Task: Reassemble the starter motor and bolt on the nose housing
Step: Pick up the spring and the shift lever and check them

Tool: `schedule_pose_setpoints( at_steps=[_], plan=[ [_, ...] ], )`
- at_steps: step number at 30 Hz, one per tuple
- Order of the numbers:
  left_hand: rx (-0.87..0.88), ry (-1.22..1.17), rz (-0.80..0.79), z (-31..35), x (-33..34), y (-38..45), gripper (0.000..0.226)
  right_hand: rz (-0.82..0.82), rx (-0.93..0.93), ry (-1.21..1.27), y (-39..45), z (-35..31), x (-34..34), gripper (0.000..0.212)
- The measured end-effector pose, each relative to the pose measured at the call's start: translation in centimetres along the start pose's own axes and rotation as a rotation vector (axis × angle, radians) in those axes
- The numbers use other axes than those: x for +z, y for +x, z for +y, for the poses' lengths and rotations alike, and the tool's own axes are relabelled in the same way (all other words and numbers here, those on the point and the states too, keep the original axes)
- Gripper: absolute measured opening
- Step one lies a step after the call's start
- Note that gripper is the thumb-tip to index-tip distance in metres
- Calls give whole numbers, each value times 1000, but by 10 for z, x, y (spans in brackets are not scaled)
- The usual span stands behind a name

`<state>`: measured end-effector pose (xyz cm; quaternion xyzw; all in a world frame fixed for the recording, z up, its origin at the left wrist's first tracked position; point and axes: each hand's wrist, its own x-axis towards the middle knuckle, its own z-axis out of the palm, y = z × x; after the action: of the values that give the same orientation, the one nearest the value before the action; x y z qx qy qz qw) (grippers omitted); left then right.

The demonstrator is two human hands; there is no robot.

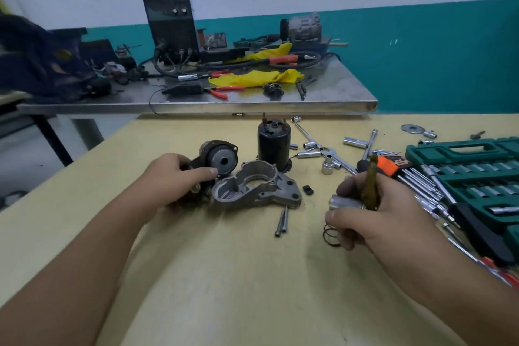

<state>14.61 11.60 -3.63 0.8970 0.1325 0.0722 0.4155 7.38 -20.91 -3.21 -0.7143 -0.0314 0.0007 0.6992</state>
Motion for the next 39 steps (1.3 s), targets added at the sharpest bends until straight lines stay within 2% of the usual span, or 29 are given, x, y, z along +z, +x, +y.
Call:
schedule_pose_setpoints(
  at_steps=[2, 6, 8, 10, 12, 14, 18, 22, 26, 29, 34, 39],
  plan=[
    [-38, -116, -7, 0, 2, 1, 41, 22, 16, 60, 3, 1, -2, 28],
    [-96, -545, -61, -3, 4, -4, 38, 87, -12, 111, 7, 4, -6, 30],
    [-4, -611, -2, -1, 4, -7, 32, 126, -35, 121, 9, 6, -9, 33],
    [164, -605, 59, 7, 5, -13, 26, 168, -47, 139, 13, 7, -13, 35],
    [312, -618, 82, 22, 5, -24, 33, 207, -49, 179, 17, 7, -17, 35],
    [430, -581, 75, 38, 10, -41, 43, 237, -51, 192, 20, 6, -22, 35],
    [526, -396, 67, 60, 33, -79, 62, 288, -74, 126, 25, 2, -33, 35],
    [693, -248, 57, 66, 68, -104, 57, 354, -46, 121, 34, -2, -42, 31],
    [865, -140, 96, 62, 92, -118, 54, 325, 0, 190, 37, 1, -43, 22],
    [992, -32, 129, 55, 98, -119, 51, 295, -24, 152, 36, 3, -42, 22],
    [1077, 66, 265, 53, 100, -118, 55, 232, -33, 126, 28, 4, -34, 36],
    [1045, 62, 275, 55, 99, -120, 62, 242, -11, 223, 23, 9, -23, 24]
  ],
)
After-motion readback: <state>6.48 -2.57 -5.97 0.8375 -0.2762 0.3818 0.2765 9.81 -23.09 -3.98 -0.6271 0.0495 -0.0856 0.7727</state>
